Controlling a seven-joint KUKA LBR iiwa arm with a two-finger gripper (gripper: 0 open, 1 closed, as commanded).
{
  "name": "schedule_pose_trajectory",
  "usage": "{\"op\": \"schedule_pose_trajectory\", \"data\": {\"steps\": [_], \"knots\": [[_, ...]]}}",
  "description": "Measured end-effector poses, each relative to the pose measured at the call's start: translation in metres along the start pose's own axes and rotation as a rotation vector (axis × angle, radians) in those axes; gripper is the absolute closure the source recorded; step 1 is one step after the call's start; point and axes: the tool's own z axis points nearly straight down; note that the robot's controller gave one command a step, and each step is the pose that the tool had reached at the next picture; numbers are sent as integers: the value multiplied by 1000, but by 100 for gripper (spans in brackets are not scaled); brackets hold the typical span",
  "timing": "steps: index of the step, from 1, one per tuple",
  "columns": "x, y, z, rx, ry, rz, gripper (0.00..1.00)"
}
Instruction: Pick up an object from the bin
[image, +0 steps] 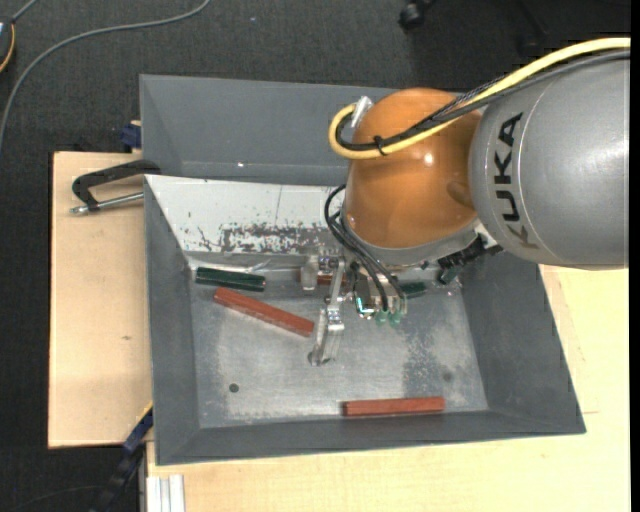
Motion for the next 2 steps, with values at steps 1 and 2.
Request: {"op": "schedule_pose_trajectory", "data": {"steps": [1, 2], "knots": [[-54, 23, 93, 0, -1, 111, 0], [-48, -1, 170, 2, 1, 90, 0]]}}
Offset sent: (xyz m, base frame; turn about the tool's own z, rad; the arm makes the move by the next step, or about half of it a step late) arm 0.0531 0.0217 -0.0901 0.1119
